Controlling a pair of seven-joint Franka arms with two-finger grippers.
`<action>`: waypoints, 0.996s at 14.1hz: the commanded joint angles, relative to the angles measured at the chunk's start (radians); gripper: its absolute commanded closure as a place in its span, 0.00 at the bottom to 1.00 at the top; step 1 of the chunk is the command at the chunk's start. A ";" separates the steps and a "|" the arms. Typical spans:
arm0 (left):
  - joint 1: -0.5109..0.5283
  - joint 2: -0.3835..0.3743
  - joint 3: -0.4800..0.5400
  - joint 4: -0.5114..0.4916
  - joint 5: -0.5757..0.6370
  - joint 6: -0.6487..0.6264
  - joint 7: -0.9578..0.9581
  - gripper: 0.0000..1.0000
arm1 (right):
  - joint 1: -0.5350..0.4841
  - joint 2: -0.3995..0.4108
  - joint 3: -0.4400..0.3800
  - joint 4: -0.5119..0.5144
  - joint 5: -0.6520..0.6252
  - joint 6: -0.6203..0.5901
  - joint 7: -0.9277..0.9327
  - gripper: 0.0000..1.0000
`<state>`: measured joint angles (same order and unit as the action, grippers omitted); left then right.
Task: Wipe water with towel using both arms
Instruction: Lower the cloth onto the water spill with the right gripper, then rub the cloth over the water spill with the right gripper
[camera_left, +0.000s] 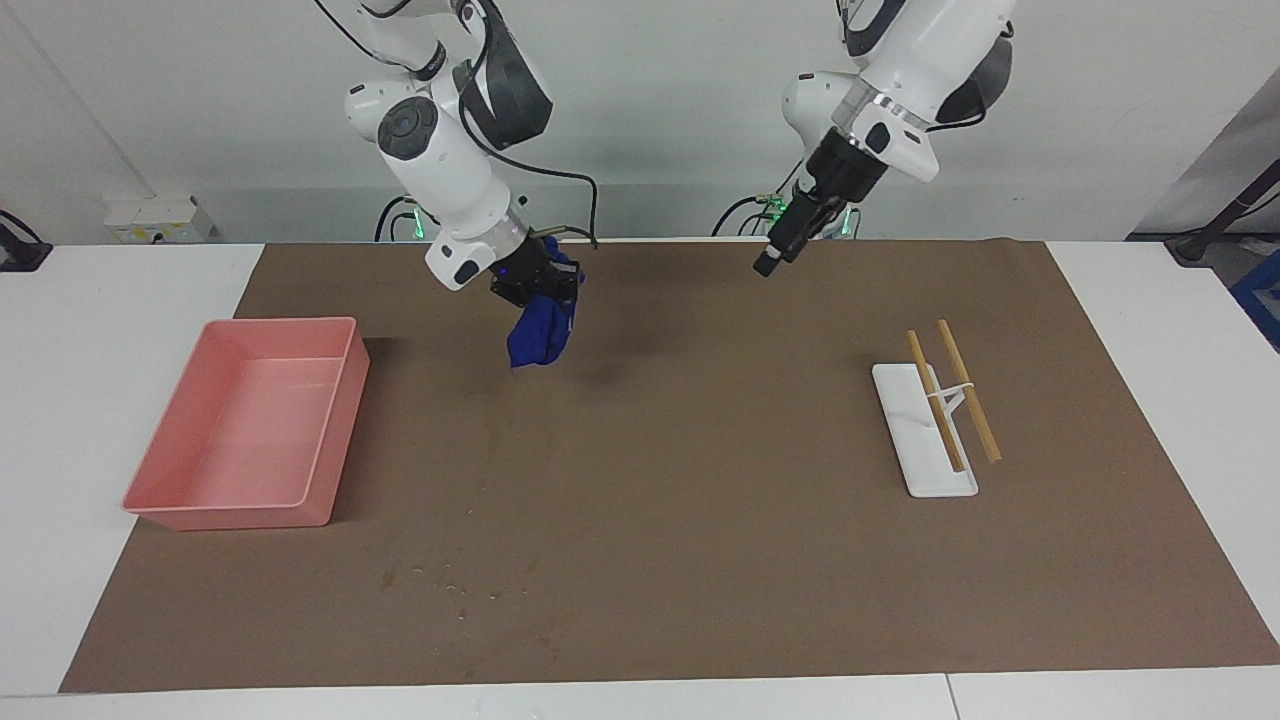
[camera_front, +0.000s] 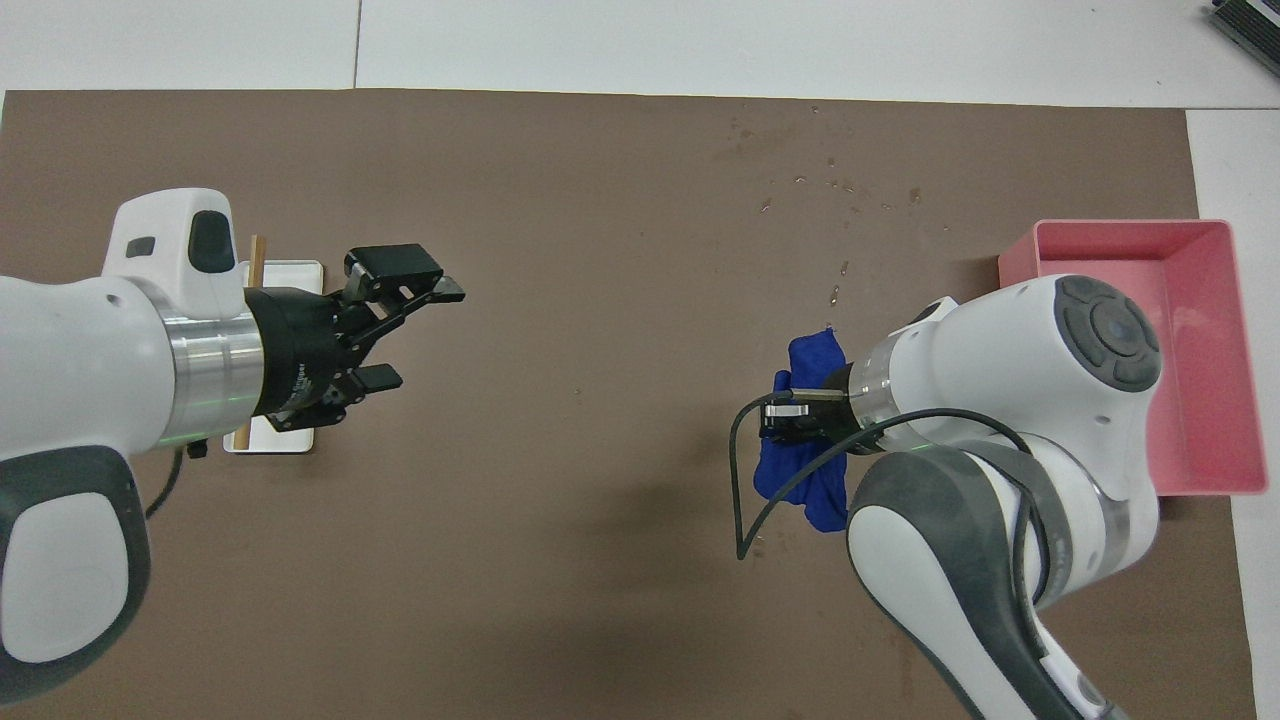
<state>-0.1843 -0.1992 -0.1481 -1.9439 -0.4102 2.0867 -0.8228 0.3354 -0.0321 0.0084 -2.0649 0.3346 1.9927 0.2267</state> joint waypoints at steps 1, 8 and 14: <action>0.045 0.012 -0.007 0.000 0.146 -0.060 0.209 0.00 | -0.027 0.035 0.008 -0.081 -0.045 0.049 -0.159 1.00; 0.174 0.102 0.002 0.144 0.401 -0.307 0.799 0.00 | -0.090 0.087 0.008 -0.308 -0.046 0.393 -0.367 1.00; 0.200 0.239 0.035 0.310 0.392 -0.484 0.913 0.00 | -0.128 0.152 0.007 -0.297 -0.048 0.529 -0.492 1.00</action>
<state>0.0101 0.0466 -0.1116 -1.6318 -0.0312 1.6370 0.0712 0.2103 0.0884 0.0078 -2.3705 0.3112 2.4633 -0.2499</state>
